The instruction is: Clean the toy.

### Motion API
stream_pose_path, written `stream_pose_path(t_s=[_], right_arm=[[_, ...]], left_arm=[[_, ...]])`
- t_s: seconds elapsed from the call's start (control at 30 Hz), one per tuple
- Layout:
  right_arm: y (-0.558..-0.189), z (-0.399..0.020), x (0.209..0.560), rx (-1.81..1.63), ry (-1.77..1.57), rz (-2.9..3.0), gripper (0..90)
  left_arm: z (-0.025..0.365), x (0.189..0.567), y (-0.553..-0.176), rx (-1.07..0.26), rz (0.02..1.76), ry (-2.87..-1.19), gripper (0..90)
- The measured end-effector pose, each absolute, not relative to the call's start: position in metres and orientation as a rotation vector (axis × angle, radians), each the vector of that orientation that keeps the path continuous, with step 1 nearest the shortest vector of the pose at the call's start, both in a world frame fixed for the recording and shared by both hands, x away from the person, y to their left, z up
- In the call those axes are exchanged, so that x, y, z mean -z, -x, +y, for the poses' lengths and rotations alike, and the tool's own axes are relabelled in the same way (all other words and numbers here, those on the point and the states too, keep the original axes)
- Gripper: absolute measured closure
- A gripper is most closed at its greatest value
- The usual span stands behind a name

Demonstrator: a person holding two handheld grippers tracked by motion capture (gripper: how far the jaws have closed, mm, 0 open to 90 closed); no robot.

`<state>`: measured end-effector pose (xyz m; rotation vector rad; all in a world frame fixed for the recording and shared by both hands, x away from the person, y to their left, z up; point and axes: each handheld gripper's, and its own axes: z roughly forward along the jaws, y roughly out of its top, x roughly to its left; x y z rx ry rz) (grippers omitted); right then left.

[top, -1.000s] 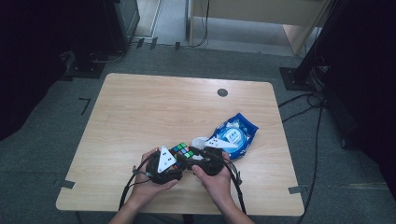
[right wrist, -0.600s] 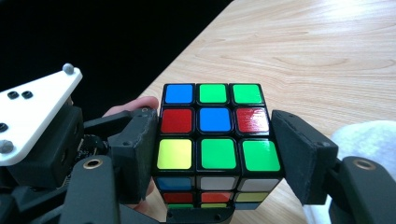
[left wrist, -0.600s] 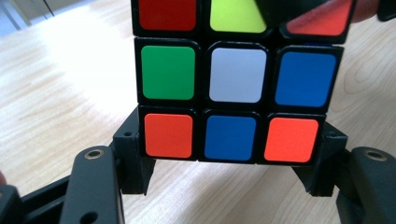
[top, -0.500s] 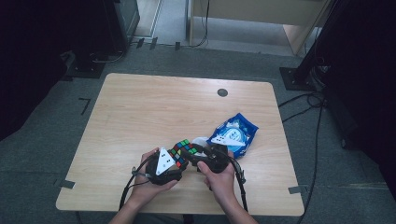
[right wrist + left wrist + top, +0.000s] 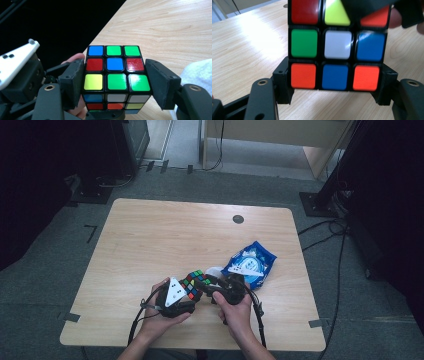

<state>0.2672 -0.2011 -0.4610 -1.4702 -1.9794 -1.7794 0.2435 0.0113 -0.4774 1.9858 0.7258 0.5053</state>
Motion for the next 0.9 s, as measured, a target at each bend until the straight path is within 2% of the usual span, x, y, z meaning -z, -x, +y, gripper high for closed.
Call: stream_pose_path(t_s=[0.33,0.6,0.9], right_arm=[[-0.269,-0.205,0.458,1.869,1.368,-2.036,34.4],[-0.271,-0.221,0.46,2.075,1.16,-2.326,33.4],[-0.254,-0.177,0.485,2.145,0.77,-2.866,28.2]], left_arm=[[0.022,0.472,-0.251,-0.493,0.747,-1.996,34.4],[0.064,0.452,-0.274,-0.441,0.852,-1.962,34.4],[0.07,0.433,-0.276,-0.355,0.837,-2.03,34.3]])
